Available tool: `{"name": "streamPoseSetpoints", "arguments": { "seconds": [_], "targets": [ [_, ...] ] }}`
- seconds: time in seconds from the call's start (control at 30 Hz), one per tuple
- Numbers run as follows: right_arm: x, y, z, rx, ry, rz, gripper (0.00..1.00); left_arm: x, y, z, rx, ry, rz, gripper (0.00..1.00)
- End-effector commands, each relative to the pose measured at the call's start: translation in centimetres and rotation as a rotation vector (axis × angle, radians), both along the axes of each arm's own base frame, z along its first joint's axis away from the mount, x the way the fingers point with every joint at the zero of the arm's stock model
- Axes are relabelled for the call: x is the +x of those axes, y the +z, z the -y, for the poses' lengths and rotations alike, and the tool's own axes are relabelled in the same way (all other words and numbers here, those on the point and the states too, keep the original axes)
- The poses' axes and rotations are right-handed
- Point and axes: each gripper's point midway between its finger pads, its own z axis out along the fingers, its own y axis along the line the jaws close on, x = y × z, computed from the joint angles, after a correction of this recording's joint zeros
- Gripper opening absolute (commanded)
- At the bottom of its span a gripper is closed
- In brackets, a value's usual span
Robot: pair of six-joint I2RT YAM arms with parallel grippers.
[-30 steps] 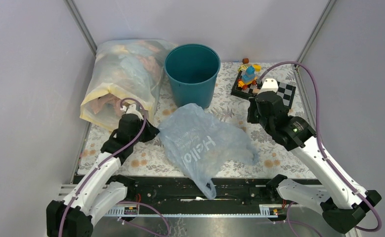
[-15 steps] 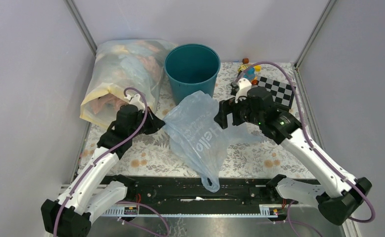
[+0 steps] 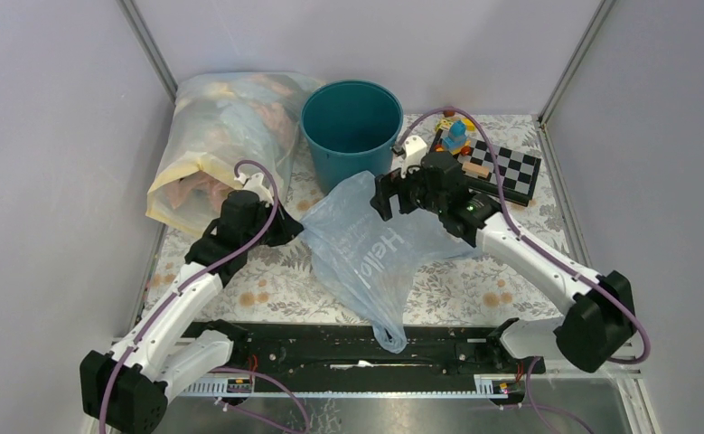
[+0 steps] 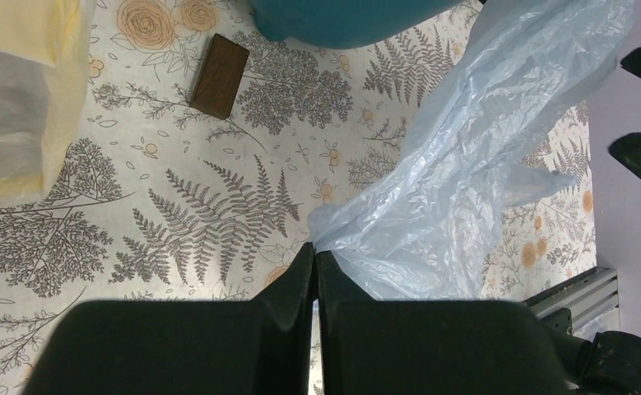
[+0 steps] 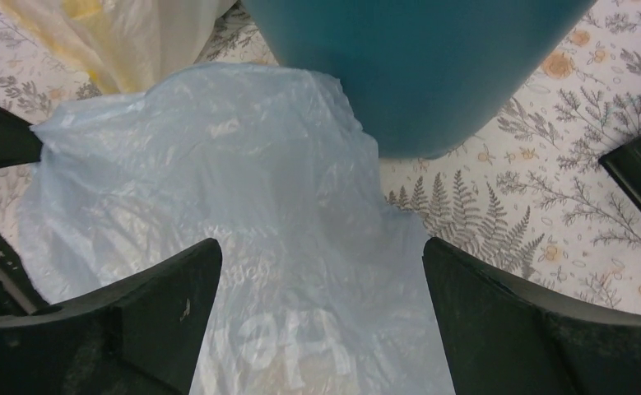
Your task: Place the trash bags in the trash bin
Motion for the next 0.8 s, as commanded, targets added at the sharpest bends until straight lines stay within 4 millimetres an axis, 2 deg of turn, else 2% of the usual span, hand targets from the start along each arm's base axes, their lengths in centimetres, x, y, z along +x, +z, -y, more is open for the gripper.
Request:
{"name": "streamPoseSetpoints", "arguments": {
  "seconds": [0.0, 0.13, 0.2, 0.23, 0.3, 0.37, 0.4, 0.43, 0.6, 0.77],
  "targets": [
    [2.7, 1.1, -0.9, 0.033, -0.001, 0.107, 1.00, 1.0, 1.1, 0.0, 0.005, 0.008, 0.072, 0.00],
    [3.9, -0.5, -1.1, 0.019, -0.011, 0.091, 0.98, 1.2, 1.3, 0.0, 0.005, 0.008, 0.076, 0.00],
    [4.5, -1.1, -0.9, 0.017, -0.024, 0.083, 0.89, 1.1, 1.3, 0.0, 0.004, 0.008, 0.075, 0.00],
    [4.6, -1.2, -0.8, 0.018, -0.027, 0.081, 0.77, 1.1, 1.3, 0.1, 0.004, 0.007, 0.073, 0.00],
    [4.3, -0.8, -0.9, 0.029, -0.015, 0.081, 0.45, 1.1, 1.4, 0.1, 0.003, 0.006, 0.076, 0.00],
    [3.8, 0.2, -0.7, 0.048, -0.017, 0.093, 0.14, 1.0, 1.6, 0.1, 0.001, 0.004, 0.078, 0.00],
    [3.5, 0.9, -0.4, 0.058, -0.021, 0.100, 0.03, 0.9, 1.8, 0.1, -0.002, 0.002, 0.081, 0.00],
    [3.1, 1.8, -0.2, 0.070, -0.019, 0.112, 0.00, 0.8, 2.2, 0.1, -0.007, -0.002, 0.085, 0.00],
    [0.5, 6.3, 0.8, 0.122, -0.001, 0.148, 0.00, 0.1, 5.5, 1.5, -0.055, -0.089, 0.108, 0.00],
    [-1.0, 11.0, 1.4, 0.165, 0.011, 0.186, 0.00, 0.0, 10.1, 3.4, -0.129, -0.173, 0.152, 0.00]
  ]
}}
